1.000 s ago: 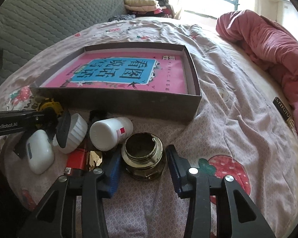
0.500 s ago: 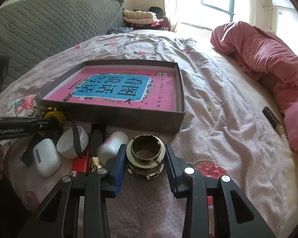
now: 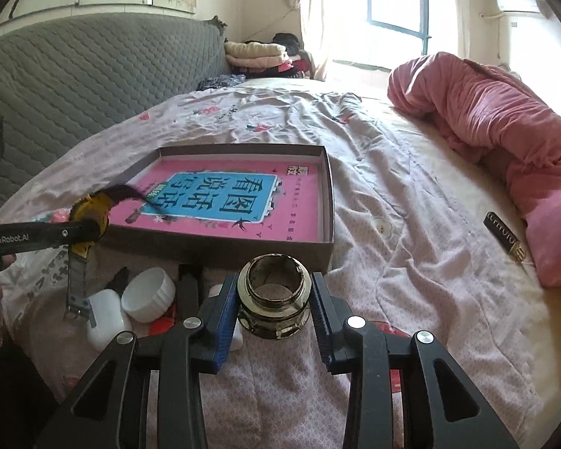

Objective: Organize rigid objects
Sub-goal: 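Carry the watch over the box with left gripper while right gripper sets the cup inside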

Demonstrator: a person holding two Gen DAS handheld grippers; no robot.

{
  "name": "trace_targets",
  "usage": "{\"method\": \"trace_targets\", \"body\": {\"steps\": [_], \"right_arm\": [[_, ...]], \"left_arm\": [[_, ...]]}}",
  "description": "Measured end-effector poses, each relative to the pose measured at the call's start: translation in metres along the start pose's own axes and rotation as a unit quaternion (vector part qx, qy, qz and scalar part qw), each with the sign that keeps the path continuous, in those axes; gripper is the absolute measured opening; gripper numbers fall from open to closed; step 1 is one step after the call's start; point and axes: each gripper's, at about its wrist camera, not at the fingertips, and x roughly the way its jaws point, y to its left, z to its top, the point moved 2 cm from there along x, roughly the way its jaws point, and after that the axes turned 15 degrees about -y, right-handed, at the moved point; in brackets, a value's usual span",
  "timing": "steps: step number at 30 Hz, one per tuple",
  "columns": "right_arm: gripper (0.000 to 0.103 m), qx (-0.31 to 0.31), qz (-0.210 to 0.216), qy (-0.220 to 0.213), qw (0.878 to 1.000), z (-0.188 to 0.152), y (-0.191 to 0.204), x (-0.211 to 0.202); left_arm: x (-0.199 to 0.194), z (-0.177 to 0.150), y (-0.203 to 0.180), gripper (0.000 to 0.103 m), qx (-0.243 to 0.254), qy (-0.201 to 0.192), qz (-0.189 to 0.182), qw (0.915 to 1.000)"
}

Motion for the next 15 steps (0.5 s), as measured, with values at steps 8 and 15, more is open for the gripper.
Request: {"method": "trace_targets", "body": {"steps": [8,15], "right_arm": [[0.037,-0.004,0.0,-0.015,1.0,0.006,0.003,-0.003],[0.037,0.013,0.001,-0.039,0.999,0.026,0.001,0.003]], "left_arm": [[-0.012,0.014,0.005,0.021,-0.016,-0.028,0.004,0.9995],[-0.009,0.032,0.011,0.021,-0.019,-0.053,0.032,0.9979]]}}
